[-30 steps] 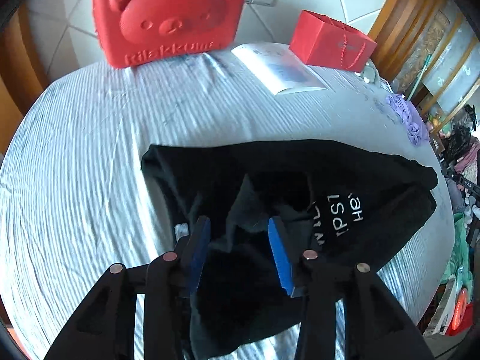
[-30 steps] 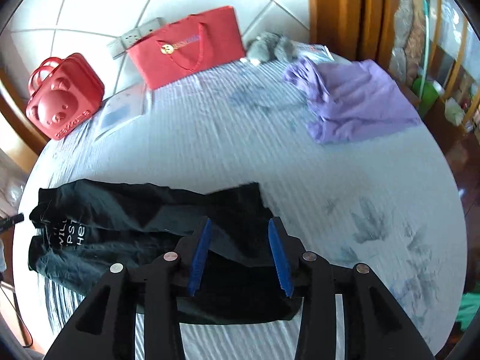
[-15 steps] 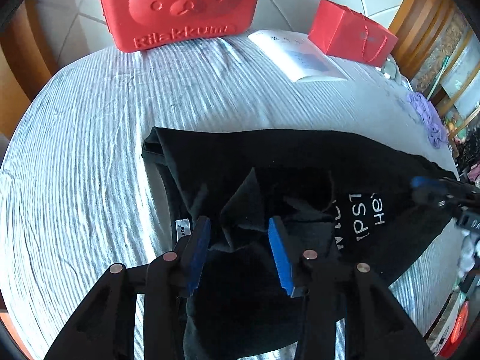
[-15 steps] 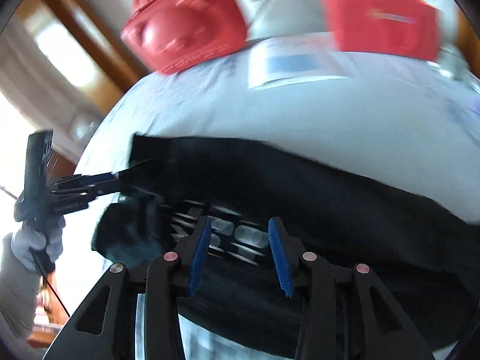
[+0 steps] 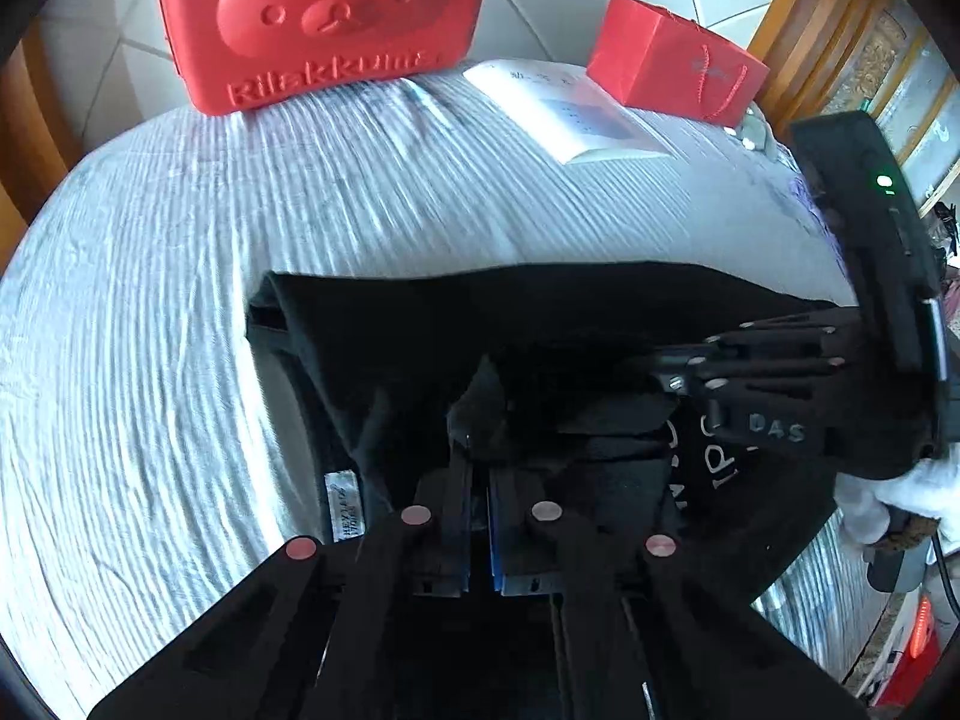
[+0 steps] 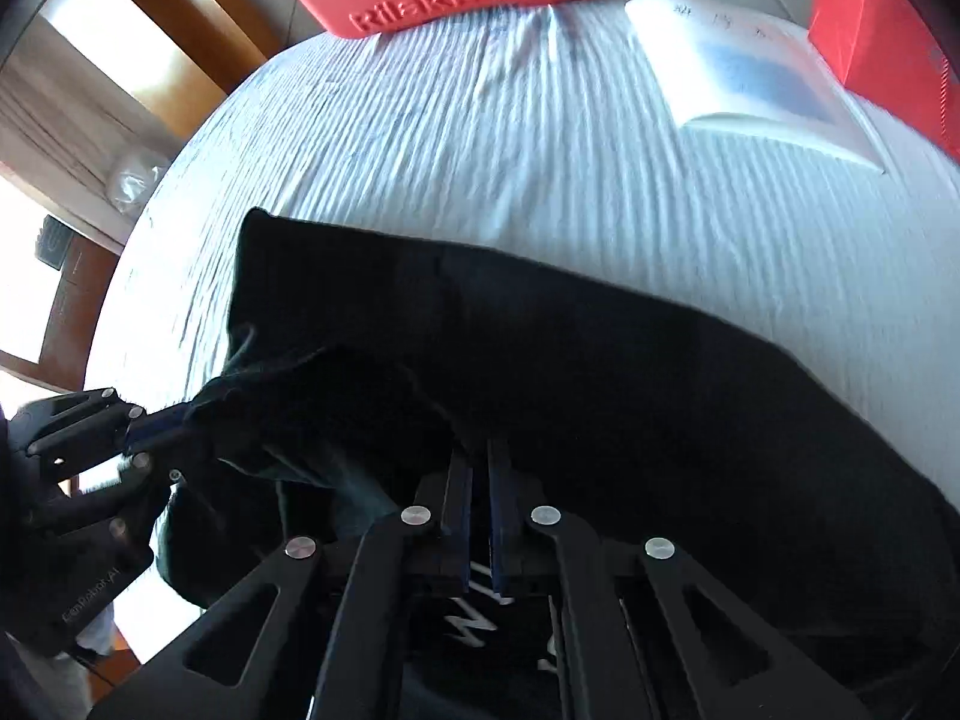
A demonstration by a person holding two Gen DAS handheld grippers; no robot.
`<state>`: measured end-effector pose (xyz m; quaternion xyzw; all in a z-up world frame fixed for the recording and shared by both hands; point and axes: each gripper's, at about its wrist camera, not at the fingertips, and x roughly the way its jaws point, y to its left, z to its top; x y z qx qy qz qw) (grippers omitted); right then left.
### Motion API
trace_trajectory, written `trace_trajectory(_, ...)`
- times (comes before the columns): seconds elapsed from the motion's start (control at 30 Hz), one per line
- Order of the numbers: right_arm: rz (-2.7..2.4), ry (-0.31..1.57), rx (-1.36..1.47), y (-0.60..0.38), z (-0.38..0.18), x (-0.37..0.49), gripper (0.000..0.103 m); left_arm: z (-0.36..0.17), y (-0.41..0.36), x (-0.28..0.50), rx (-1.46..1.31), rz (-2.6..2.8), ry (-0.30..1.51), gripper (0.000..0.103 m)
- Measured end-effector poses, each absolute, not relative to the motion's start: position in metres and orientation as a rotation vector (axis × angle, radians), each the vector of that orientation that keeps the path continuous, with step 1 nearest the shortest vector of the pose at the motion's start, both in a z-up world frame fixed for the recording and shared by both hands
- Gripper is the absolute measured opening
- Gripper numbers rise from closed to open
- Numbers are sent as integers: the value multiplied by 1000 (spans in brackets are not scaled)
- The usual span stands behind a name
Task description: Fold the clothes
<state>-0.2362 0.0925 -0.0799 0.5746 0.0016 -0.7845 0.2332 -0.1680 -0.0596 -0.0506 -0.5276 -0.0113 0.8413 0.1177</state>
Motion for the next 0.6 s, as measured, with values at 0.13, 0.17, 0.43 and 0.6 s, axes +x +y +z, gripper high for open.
trace_trajectory(0.13, -2231, 9, 1354, 107, -33, -205, 4, -15, -62, -145, -1425, 2545, 3, 3)
trace_trajectory(0.17, -2215, 43, 1316, 110, -28, -190, 5, -10, -61, -133, -1415, 2550, 30, 7)
trace_trajectory(0.43, -2110, 73, 1490, 152, -68, -117, 51, -54, -71, -73, -1693, 2388, 53, 44)
trace_trajectory(0.6, -2217, -75, 1488, 190, -57, -116, 51, -34, -79, -91, -1635, 2479, -77, 44)
